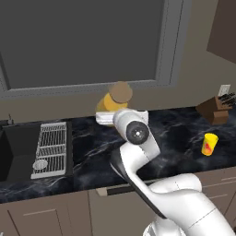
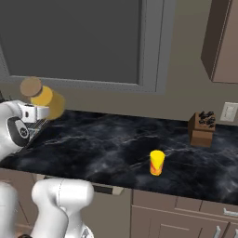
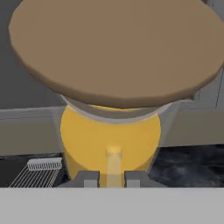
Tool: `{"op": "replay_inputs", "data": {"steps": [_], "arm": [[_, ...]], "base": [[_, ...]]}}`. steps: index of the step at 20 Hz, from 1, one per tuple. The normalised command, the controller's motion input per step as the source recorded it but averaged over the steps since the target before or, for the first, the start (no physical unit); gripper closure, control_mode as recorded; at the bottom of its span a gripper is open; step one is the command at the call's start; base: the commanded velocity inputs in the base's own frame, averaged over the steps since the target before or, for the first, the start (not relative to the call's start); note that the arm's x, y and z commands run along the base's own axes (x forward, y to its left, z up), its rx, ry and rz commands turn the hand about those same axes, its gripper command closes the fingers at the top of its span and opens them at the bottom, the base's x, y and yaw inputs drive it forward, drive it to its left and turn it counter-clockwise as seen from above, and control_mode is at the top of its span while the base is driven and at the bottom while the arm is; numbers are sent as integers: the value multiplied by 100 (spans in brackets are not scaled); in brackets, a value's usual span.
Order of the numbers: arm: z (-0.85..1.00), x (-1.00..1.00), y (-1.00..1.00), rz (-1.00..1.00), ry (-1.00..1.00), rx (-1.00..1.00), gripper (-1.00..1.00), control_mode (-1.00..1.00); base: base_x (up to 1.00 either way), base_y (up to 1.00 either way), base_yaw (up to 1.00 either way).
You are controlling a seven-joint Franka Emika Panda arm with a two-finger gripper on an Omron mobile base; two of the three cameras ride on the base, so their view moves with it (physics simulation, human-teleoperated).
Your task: Place the pitcher and cup on the dining counter for serving.
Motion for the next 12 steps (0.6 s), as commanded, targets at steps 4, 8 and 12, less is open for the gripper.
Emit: {"op": "replay_inputs", "data": {"steps": [4,8,12], "arm": [[47,-40,-27,3,-15,5,100,-100],[7,-15,-5,3,-2,2,100,100],[0,0,0,0,0,0,100,100]], "base": [[0,0,0],[-70,-11,26],[-100,-2,66]]}}
